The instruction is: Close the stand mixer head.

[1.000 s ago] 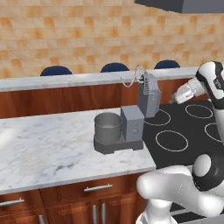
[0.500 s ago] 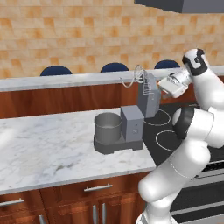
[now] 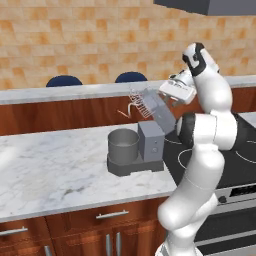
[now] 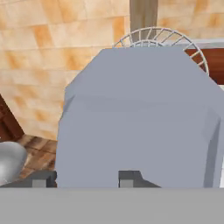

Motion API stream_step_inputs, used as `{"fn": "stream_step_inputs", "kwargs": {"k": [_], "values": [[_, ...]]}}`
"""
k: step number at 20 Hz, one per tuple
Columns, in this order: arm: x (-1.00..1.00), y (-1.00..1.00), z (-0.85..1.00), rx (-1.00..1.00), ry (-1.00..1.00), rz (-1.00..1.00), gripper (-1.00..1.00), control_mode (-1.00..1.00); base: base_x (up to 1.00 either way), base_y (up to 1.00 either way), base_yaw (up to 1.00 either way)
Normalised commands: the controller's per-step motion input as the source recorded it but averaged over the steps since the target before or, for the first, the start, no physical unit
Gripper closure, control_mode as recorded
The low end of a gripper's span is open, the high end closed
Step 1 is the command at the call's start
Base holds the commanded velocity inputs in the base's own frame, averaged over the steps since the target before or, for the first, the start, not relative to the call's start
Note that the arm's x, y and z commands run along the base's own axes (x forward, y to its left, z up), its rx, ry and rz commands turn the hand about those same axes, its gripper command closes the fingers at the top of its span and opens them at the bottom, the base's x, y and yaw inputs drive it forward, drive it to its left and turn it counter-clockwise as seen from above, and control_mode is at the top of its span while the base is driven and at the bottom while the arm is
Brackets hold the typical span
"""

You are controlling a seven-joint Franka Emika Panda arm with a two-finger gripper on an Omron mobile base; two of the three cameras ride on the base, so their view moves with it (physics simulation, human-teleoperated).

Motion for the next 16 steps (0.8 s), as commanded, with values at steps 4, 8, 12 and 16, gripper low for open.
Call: {"fn": "stream_step_inputs", "kwargs": {"k": [4, 8, 12, 16], "values": [[0.23, 1.00, -0.74, -0.12, -0.19, 0.21, -1.00, -1.00, 0.00, 0.00, 0.00], [0.00, 1.00, -0.78, -0.08, -0.22, 0.14, -1.00, -1.00, 0.00, 0.00, 0.00], [-0.33, 1.00, -0.42, -0.04, -0.36, 0.01, -1.00, -1.00, 0.00, 0.00, 0.00], [-0.59, 0.89, -0.02, -0.06, -0.38, 0.00, -1.00, -1.00, 0.00, 0.00, 0.00]]}}
